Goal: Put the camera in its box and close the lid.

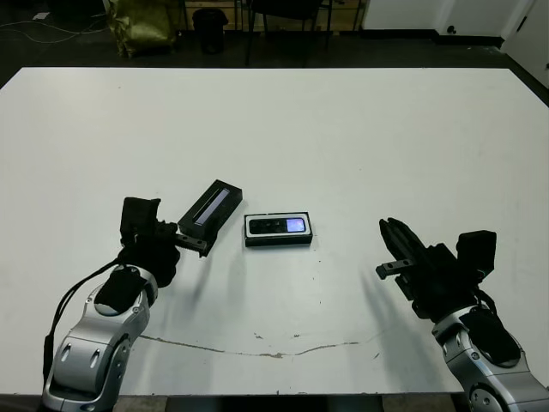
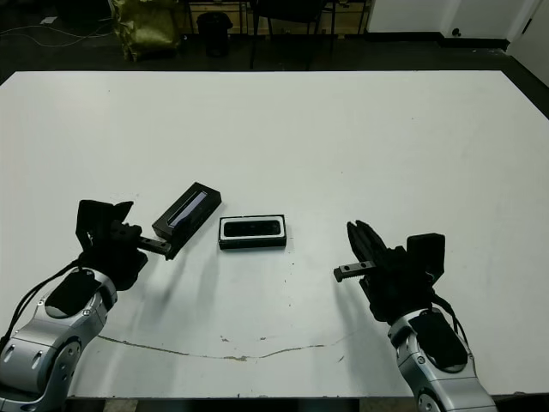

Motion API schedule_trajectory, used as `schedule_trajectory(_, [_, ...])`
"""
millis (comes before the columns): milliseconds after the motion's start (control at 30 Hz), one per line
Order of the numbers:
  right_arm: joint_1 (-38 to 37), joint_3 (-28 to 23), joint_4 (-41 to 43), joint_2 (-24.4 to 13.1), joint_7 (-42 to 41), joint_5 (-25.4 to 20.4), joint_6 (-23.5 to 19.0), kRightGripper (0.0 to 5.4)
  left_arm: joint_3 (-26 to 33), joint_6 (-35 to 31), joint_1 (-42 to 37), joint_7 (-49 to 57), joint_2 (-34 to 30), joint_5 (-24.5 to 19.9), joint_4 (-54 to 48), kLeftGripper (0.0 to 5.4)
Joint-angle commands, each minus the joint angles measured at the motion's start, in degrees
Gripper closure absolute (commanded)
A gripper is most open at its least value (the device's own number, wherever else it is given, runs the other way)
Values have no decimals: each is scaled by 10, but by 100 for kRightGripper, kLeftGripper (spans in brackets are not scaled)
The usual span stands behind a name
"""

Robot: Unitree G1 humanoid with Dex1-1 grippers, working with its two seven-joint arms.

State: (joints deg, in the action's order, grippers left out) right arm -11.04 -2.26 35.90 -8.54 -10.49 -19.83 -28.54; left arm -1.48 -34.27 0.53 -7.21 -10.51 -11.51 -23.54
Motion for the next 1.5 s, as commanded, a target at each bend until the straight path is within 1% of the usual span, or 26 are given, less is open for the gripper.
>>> schedule_trajectory(33, [-6, -3, 1, -1, 8, -5, -18, 540, 1, 9, 12, -9, 1, 1, 19, 1])
schedule_trajectory(133, [-8, -1, -10, -2, 3, 2, 1, 540, -11, 18, 11, -23, -16, 18, 24, 1])
schedule_trajectory(167, [-8, 1, -10, -3, 4, 6, 3, 540, -15, 21, 11, -27, -21, 24, 25, 1])
schedule_trajectory(233, [-9, 6, -1, -4, 16, 17, -8, 540, -18, 21, 11, -37, -26, 27, 28, 1])
schedule_trajectory(333, [-9, 6, -3, -6, 14, 18, -6, 540, -13, 2, 6, -51, -27, 17, 30, 1])
schedule_trajectory(400, [-9, 3, -22, -5, 2, 16, 17, 540, -1, -19, 0, -64, -22, -7, 35, 1])
schedule_trajectory(467, [-9, 2, -28, -1, -2, 12, 25, 540, 9, -28, -3, -74, -17, -27, 45, 1])
schedule_trajectory(567, [-11, 4, -12, 2, 8, 7, 8, 540, 13, -33, -6, -75, -14, -36, 52, 1])
schedule_trajectory(667, [-11, 8, 3, -3, 24, 17, -16, 540, 14, -38, -7, -72, -12, -38, 56, 1])
schedule_trajectory(733, [-11, 8, -1, -6, 22, 21, -13, 540, 14, -38, -8, -71, -12, -39, 59, 1])
schedule_trajectory(833, [-11, 4, 0, 0, 21, 9, -15, 540, 14, -41, -9, -71, -13, -41, 61, 1])
schedule_trajectory(900, [-11, 7, 2, -1, 25, 15, -15, 540, 16, -46, -10, -69, -12, -44, 62, 1])
schedule_trajectory(967, [-12, 9, 2, -3, 23, 19, -8, 540, 15, -46, -11, -67, -11, -42, 64, 1])
schedule_trajectory(1100, [-14, 5, -9, 0, 10, 10, 9, 540, 14, -43, -11, -58, -7, -36, 68, 1])
schedule_trajectory(1200, [-13, 5, -15, -1, 8, 13, 14, 540, 12, -40, -12, -56, -7, -34, 74, 1])
schedule_trajectory(1500, [-14, 3, -3, 1, 15, 0, -2, 540, 3, -25, -11, -58, -13, -16, 83, 1])
